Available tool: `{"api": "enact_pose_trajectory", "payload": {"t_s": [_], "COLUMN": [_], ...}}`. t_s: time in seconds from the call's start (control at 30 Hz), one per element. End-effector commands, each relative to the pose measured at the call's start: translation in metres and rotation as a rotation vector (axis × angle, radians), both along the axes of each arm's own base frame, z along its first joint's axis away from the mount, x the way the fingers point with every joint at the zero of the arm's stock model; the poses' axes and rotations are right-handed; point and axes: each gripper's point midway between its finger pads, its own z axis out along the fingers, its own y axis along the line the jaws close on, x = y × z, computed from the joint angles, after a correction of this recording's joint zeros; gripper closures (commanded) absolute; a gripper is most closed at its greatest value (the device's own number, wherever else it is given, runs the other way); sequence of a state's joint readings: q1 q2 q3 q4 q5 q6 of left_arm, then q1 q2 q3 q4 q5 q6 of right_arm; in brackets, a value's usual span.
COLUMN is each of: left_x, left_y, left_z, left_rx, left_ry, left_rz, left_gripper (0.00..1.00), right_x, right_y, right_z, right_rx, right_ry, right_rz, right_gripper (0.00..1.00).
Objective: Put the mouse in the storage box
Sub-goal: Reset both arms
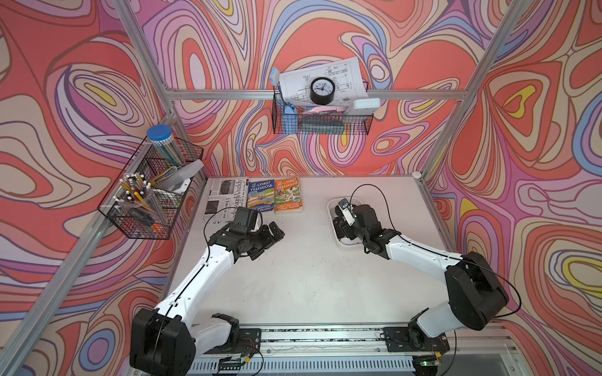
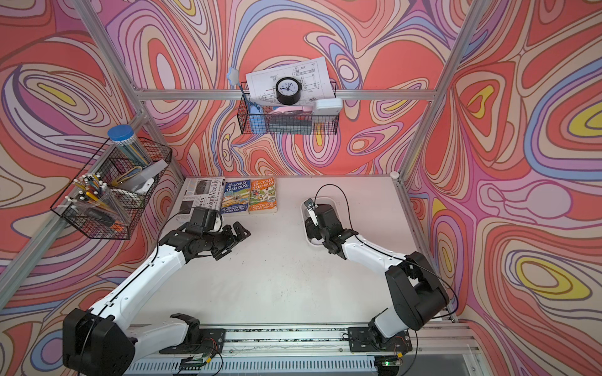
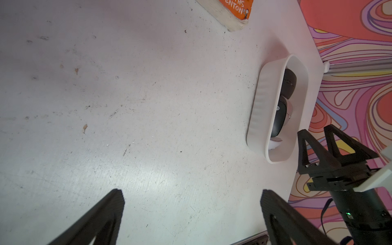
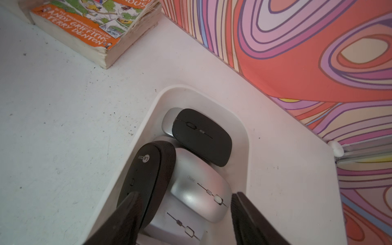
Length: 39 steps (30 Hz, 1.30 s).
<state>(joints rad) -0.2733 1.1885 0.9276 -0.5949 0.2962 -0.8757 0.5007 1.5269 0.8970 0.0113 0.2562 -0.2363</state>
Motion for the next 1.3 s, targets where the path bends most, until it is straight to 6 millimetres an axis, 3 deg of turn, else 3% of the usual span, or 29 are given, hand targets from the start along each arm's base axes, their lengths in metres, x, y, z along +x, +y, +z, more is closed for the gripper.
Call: {"api": "enact_pose_trajectory", "payload": {"t_s": [0.0,0.17,0.23,0.43,0.53,0.6,0.77,0.93,1.0,1.1,1.17,1.23,1.27], "left_x": [0.007,0.017,0.02,0.024,0.032,0.033,0.05,0.071,0.08,0.087,0.094,0.098,0.098], "left_y": [0.016,0.064,0.082,0.127,0.129,0.126,0.126,0.129,0.134,0.141,0.141,0.137,0.137], "left_z": [0.006,0.025,0.032,0.029,0.019,-0.003,-0.01,-0.035,-0.032,-0.046,-0.056,-0.065,-0.067], "left_rx": [0.094,0.342,0.434,0.672,0.797,0.838,0.944,0.988,1.017,0.947,0.905,0.88,0.876], "left_ry": [-0.077,-0.263,-0.344,-0.541,-0.582,-0.554,-0.613,-0.698,-0.756,-0.745,-0.736,-0.718,-0.716], "left_rz": [0.008,0.116,0.163,0.313,0.224,0.155,0.096,0.054,0.077,0.069,0.038,-0.006,-0.006], "left_gripper": [0.01,0.01,0.02,0.01,0.01,0.01,0.01,0.01,0.01,0.01,0.01,0.01,0.01], "right_x": [0.01,0.016,0.016,0.004,-0.007,-0.014,-0.023,-0.021,-0.02,-0.014,-0.008,0.002,0.005], "right_y": [-0.009,-0.052,-0.073,-0.145,-0.172,-0.185,-0.208,-0.218,-0.224,-0.223,-0.222,-0.207,-0.202], "right_z": [0.033,0.078,0.086,0.081,0.07,0.061,0.028,-0.003,-0.011,-0.005,-0.018,-0.024,-0.022], "right_rx": [0.253,0.474,0.491,0.488,0.442,0.394,0.269,0.287,0.308,0.339,0.358,0.356,0.356], "right_ry": [-0.033,-0.18,-0.238,-0.347,-0.383,-0.376,-0.351,-0.381,-0.418,-0.479,-0.451,-0.404,-0.422], "right_rz": [-0.085,-0.193,-0.259,-0.534,-0.638,-0.704,-0.808,-0.822,-0.82,-0.787,-0.76,-0.66,-0.619], "right_gripper": [0.3,0.26,0.24,0.22,0.22,0.22,0.21,0.21,0.2,0.2,0.2,0.23,0.2]}}
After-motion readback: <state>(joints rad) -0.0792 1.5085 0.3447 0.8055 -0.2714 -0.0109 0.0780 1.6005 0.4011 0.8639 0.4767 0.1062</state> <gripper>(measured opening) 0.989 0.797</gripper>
